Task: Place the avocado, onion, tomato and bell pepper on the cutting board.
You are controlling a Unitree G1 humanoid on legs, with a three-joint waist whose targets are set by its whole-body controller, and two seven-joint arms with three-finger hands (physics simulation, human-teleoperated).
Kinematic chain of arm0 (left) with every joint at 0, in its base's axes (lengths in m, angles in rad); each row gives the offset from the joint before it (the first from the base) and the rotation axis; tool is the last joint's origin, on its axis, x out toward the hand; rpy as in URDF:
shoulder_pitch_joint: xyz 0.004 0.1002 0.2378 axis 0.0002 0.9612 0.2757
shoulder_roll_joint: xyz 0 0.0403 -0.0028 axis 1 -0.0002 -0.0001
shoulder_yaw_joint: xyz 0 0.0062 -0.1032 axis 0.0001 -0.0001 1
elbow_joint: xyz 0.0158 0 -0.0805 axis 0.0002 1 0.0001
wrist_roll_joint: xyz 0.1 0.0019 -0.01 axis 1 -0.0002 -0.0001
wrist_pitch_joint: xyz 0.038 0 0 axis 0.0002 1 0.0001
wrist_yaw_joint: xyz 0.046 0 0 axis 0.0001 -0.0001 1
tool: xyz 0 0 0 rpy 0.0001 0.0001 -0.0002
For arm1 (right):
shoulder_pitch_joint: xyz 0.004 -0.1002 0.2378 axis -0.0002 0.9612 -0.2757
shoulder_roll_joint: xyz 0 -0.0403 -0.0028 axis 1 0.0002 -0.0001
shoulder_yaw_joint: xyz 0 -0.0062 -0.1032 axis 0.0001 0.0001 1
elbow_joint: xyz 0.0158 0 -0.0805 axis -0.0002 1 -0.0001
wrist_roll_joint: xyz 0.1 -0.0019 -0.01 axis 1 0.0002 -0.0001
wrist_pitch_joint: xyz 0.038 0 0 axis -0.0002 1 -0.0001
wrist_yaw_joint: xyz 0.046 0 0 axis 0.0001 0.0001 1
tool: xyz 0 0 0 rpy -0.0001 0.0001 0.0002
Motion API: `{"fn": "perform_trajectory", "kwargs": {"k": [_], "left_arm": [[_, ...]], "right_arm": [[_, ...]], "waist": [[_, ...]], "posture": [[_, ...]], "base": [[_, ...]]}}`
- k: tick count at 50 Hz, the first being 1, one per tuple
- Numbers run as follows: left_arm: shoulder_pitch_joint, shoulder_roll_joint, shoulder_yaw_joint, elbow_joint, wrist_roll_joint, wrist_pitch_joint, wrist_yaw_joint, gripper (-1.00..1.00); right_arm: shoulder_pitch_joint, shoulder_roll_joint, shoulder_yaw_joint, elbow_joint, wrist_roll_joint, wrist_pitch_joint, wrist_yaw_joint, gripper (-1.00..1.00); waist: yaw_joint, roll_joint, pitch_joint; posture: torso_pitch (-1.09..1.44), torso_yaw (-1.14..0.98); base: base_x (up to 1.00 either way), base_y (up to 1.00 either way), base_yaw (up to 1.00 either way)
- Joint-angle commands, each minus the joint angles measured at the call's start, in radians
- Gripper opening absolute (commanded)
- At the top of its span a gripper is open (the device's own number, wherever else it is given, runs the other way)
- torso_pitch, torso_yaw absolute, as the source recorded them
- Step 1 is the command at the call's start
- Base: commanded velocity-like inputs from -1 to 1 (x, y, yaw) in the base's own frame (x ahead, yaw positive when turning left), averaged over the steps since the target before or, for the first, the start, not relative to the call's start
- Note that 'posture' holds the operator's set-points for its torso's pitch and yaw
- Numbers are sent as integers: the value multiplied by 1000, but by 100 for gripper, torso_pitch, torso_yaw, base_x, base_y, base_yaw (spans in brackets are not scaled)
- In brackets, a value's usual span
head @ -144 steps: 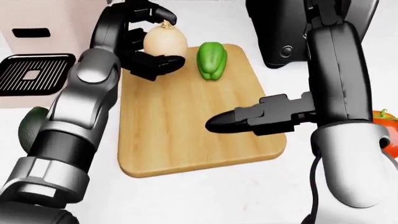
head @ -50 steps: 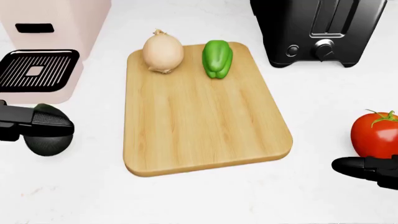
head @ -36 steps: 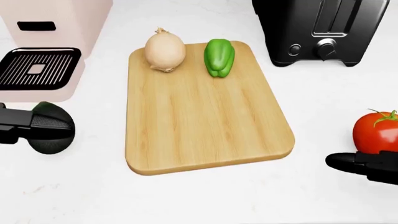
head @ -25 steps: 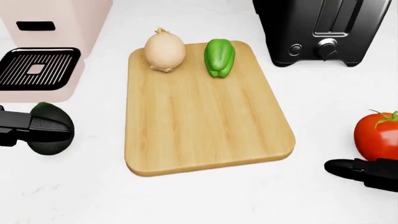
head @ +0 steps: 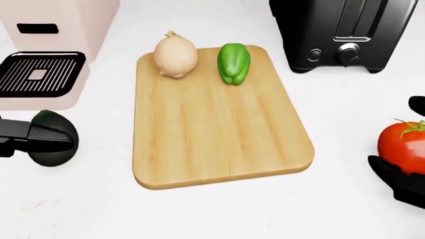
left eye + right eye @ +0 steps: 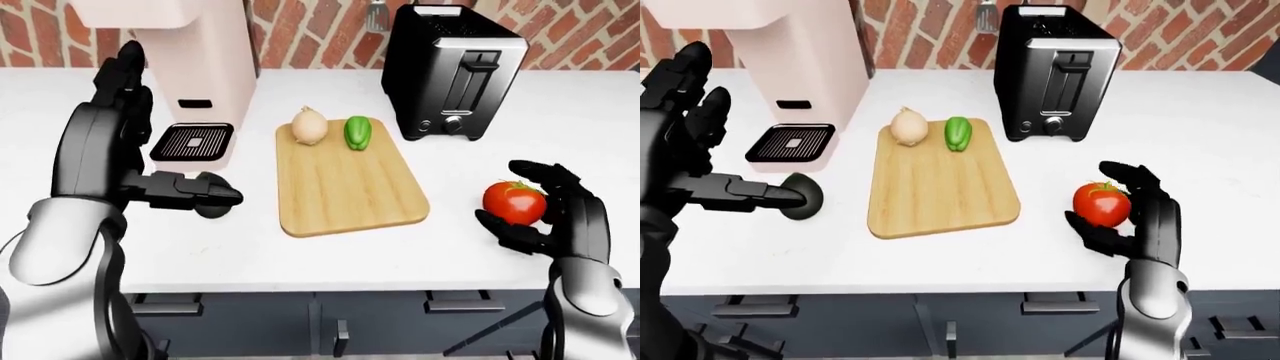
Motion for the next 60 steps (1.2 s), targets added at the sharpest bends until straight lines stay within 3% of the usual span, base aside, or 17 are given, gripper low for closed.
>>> {"fn": "perform_trajectory", "kwargs": {"k": [1,7,11,20,27,39,57,60], "left_arm": [[-33,18,17,-25,7,-19,-1,100],[-41,24,22,-19,4,-19,-3,100],[-30,24,25,-24,3,-25,-2,100],[-8,12,20,-20,12,-44,3,100],[-14,17,28,-19,13,-39,-5,100],[4,3,18,-23,17,-54,2,100],[8,2,23,-17,20,-63,-5,100],[11,1,25,-17,20,-66,-3,100]], "right_arm": [[-17,-13,2,-48,-11,-1,7,-47],[-26,-15,10,-60,-23,11,21,-78],[-50,-23,33,-79,-45,38,34,-88],[-201,-35,161,-111,-128,151,74,-91],[-414,-7,279,31,-159,167,64,-90],[-502,85,357,217,-138,59,3,-89],[-481,133,393,223,-130,45,43,-47],[-471,142,397,219,-117,45,49,-33]], "waist": [[1,1,-19],[0,0,-17],[0,1,-18],[-2,9,-19],[-6,16,-21],[-3,26,-22],[-3,29,-22],[-3,29,-21]], "posture": [[0,0],[0,0],[0,0],[0,0],[0,0],[0,0],[0,0],[0,0]], "base": [[0,0,0],[0,0,0],[0,0,0],[0,0,0],[0,0,0],[0,0,0],[0,0,0],[0,0,0]]}}
